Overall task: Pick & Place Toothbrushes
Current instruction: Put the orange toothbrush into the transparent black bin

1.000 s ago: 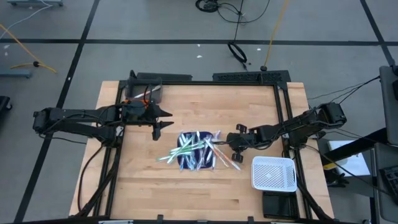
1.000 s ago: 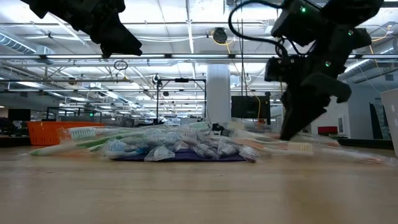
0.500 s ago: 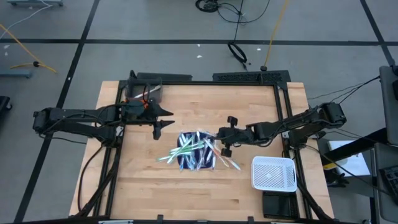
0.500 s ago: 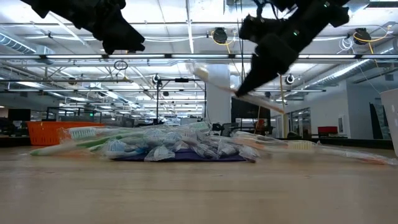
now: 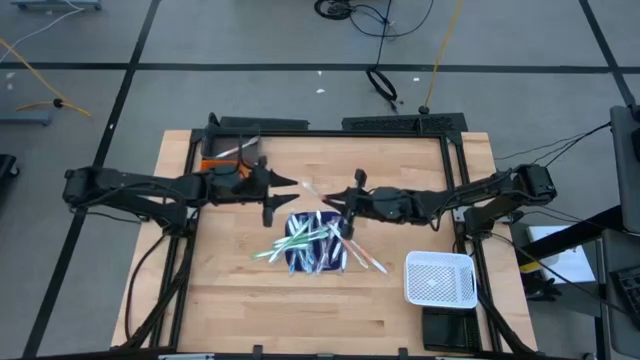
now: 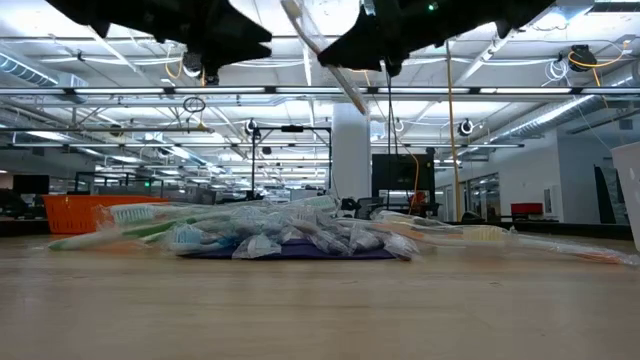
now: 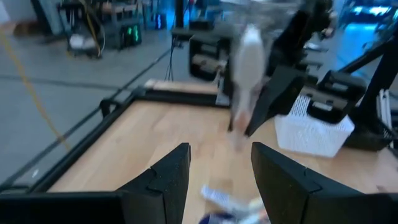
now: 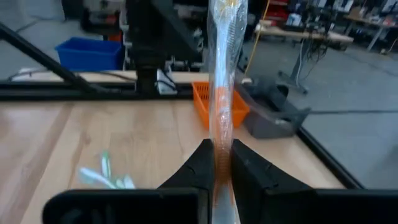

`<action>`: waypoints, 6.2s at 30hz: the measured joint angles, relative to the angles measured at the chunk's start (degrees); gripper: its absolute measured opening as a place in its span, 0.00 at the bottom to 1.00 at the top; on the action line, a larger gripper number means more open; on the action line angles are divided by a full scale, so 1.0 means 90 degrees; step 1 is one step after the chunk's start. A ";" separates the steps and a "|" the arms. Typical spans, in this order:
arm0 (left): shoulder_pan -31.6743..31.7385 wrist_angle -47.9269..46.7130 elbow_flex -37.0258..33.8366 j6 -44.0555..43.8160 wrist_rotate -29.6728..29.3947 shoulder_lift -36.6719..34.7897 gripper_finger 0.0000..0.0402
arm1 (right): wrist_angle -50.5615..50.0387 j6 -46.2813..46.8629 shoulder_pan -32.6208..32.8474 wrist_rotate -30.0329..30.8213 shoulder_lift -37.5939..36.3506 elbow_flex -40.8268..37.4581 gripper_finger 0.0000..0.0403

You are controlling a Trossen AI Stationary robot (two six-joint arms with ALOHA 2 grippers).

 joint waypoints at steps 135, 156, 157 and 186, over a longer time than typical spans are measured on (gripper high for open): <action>0.5101 -0.5697 0.1460 0.0270 -0.0955 0.0530 0.46 | -0.1370 0.0585 -0.0197 0.0627 -0.0002 -0.0005 0.35; 0.2506 -0.4648 0.1208 -0.0175 0.1136 0.0129 0.45 | -0.4496 0.3229 0.1012 -0.0940 0.0002 -0.0185 0.35; 0.2393 -0.4493 0.1150 -0.0202 0.1133 0.0129 0.45 | -0.4493 0.3369 0.1075 -0.0853 0.0002 -0.0289 0.35; 0.0895 -0.2970 0.0260 -0.0761 0.0502 0.0131 0.45 | -0.2228 0.4388 0.1552 -0.0455 0.0624 -0.1632 0.34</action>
